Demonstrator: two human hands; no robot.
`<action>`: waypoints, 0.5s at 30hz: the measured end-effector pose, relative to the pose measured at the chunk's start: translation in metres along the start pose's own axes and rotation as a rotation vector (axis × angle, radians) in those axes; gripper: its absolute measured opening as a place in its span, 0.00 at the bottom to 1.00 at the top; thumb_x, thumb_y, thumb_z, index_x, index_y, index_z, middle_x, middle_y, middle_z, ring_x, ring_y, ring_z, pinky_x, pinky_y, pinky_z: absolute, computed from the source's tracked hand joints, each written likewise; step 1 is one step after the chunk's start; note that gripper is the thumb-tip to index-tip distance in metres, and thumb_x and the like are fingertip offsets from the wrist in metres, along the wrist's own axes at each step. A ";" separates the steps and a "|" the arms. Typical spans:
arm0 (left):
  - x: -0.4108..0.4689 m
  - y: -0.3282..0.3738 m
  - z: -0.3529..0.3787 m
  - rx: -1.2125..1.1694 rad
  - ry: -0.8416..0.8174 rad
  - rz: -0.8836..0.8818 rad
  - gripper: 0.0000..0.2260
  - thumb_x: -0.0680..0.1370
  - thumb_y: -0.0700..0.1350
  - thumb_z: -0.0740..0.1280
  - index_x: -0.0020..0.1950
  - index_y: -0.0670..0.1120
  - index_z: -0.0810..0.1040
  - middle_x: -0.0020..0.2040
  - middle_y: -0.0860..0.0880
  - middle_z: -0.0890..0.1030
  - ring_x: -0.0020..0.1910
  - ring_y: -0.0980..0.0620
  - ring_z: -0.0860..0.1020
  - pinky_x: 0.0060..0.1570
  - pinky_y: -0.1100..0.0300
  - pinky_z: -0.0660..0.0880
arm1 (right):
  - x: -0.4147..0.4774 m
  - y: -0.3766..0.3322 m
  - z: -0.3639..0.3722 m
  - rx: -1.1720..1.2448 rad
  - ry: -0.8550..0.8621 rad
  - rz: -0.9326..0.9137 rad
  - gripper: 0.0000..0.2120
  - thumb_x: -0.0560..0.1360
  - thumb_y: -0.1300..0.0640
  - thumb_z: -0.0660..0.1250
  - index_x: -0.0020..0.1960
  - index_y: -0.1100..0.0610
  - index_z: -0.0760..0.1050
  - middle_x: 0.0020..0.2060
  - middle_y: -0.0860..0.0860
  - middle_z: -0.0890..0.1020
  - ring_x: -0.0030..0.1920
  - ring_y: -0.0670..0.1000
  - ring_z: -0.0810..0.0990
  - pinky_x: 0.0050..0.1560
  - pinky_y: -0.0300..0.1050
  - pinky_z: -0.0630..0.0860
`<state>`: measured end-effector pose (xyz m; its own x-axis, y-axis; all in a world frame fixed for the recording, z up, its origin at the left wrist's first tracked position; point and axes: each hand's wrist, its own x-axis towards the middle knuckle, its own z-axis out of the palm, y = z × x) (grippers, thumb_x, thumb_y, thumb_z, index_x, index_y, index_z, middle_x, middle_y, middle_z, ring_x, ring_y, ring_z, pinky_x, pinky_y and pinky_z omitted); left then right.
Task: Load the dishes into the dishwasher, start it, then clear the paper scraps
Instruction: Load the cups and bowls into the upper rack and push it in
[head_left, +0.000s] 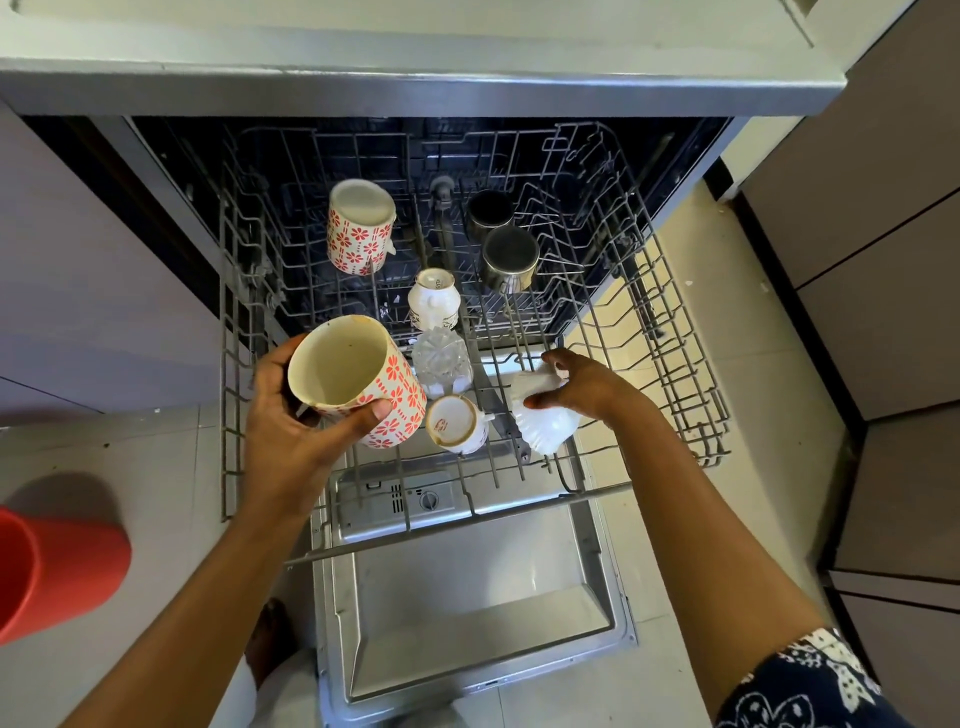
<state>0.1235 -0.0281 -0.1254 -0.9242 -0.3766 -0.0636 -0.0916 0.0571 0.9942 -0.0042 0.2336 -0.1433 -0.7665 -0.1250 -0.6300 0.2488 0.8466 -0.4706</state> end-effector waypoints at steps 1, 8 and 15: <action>0.000 0.001 0.000 -0.006 -0.002 0.000 0.37 0.61 0.48 0.78 0.67 0.52 0.66 0.57 0.61 0.74 0.58 0.57 0.75 0.56 0.54 0.78 | -0.002 -0.002 -0.001 0.045 0.097 -0.014 0.33 0.70 0.52 0.73 0.71 0.54 0.65 0.68 0.54 0.71 0.64 0.56 0.72 0.56 0.43 0.70; 0.007 0.025 -0.010 -0.099 -0.048 0.017 0.43 0.53 0.65 0.79 0.64 0.56 0.68 0.58 0.59 0.76 0.58 0.57 0.76 0.49 0.64 0.77 | -0.031 -0.063 0.025 0.770 0.123 -0.216 0.14 0.77 0.61 0.64 0.62 0.60 0.73 0.50 0.51 0.81 0.55 0.53 0.79 0.55 0.46 0.75; 0.012 0.040 -0.028 -0.147 -0.112 0.086 0.46 0.58 0.59 0.80 0.71 0.49 0.65 0.64 0.52 0.74 0.63 0.52 0.74 0.55 0.58 0.77 | -0.047 -0.108 0.077 1.241 -0.549 -0.124 0.27 0.72 0.43 0.61 0.66 0.56 0.70 0.60 0.59 0.76 0.59 0.58 0.76 0.62 0.55 0.73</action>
<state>0.1195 -0.0565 -0.0836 -0.9624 -0.2708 0.0213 0.0371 -0.0535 0.9979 0.0508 0.1086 -0.1106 -0.5630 -0.5995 -0.5689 0.7830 -0.1668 -0.5992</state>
